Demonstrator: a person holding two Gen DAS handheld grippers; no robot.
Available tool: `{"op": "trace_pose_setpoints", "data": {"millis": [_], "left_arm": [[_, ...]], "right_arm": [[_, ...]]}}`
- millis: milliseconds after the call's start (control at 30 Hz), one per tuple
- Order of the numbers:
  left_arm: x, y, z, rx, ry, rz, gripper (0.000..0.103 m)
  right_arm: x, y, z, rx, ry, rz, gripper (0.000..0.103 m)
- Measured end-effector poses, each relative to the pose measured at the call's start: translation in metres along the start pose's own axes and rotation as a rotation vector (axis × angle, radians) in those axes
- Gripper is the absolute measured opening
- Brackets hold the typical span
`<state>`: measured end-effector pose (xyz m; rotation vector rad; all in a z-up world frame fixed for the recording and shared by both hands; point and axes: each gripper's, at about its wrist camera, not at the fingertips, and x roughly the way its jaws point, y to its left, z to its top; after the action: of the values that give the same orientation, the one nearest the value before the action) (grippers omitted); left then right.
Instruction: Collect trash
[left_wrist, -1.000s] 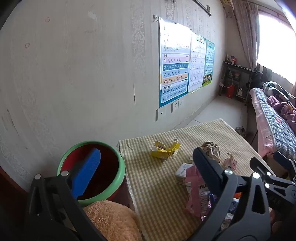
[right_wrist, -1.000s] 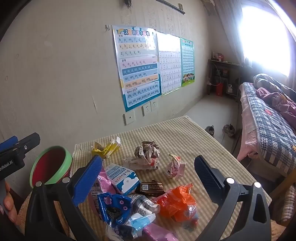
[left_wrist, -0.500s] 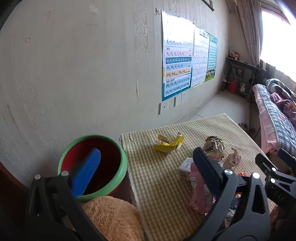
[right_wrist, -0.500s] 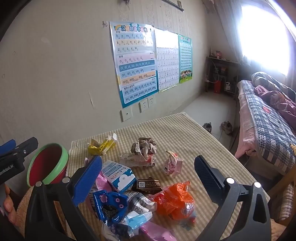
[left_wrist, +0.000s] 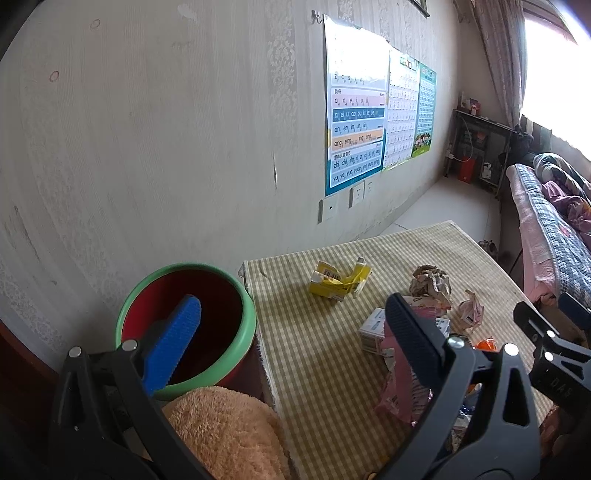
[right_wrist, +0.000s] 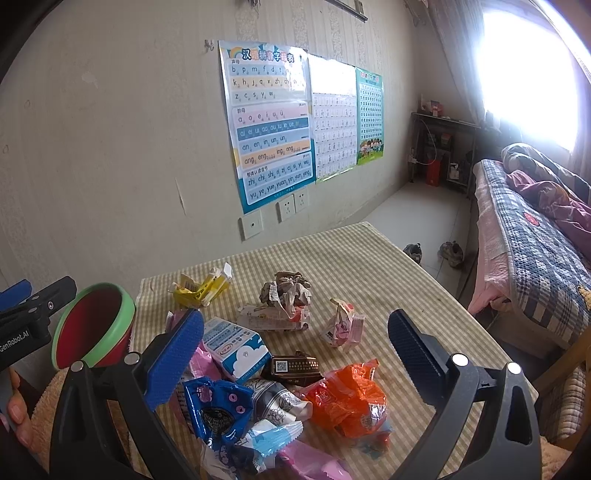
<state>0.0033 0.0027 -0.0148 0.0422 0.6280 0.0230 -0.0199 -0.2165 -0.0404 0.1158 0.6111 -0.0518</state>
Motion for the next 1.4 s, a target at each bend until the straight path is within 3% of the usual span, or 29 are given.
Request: {"op": "trace_pose_setpoints", "data": {"millis": [1400], "left_arm": [[0.0075, -0.0035, -0.0075, 0.031, 0.020, -0.005, 0.098]], "right_arm": [[0.0080, -0.0039, -0.0071, 0.011, 0.030, 0.002, 0.096]]}}
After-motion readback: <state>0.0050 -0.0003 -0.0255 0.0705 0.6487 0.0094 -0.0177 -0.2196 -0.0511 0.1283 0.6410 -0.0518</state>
